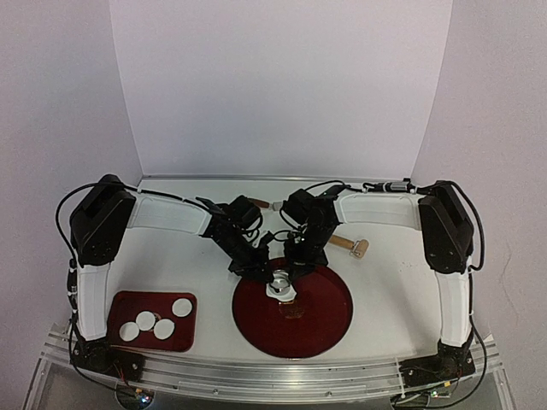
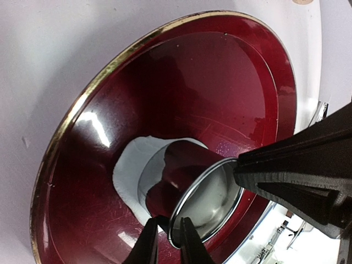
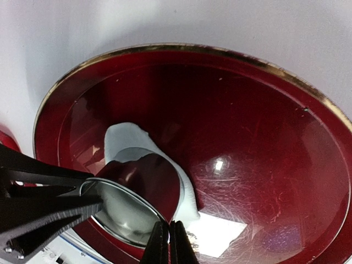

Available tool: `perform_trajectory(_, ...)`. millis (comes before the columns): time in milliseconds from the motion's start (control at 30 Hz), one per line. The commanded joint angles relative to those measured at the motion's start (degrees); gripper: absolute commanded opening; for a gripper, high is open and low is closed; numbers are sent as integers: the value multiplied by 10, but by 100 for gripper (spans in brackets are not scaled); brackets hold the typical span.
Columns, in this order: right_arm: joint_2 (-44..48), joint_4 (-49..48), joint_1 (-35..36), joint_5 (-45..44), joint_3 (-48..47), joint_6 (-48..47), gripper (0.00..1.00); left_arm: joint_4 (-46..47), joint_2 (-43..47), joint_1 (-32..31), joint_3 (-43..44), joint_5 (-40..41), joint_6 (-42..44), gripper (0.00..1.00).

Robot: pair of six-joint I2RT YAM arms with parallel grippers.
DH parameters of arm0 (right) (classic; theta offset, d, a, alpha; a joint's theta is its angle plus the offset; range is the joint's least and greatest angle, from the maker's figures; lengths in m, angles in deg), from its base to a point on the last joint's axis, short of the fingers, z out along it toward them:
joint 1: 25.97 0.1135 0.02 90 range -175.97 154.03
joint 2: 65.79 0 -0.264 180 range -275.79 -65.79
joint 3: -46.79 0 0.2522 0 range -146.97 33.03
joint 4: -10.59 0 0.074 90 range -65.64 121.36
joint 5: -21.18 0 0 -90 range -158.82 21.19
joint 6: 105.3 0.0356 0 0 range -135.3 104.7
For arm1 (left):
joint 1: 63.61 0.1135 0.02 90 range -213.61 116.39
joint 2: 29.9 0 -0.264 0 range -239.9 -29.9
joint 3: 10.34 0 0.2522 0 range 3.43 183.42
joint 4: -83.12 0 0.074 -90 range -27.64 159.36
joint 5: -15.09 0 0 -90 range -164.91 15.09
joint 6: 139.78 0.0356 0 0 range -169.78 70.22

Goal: Roll out the dumpling wrappers from the dough

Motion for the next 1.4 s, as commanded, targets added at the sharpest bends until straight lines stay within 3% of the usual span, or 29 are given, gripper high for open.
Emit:
perform_trajectory(0,-31,8,4,3,3,-6,0,-21,-10,-3,19,13,11,11)
perform_trajectory(333,-56,8,4,19,20,-2,0,-37,-21,-3,5,13,28,1)
perform_trajectory(833,-110,8,-4,43,56,7,0,-59,-44,-12,11,72,57,0)
perform_trajectory(1367,-166,-55,-9,60,173,16,0,-10,-64,-54,-69,122,63,0)
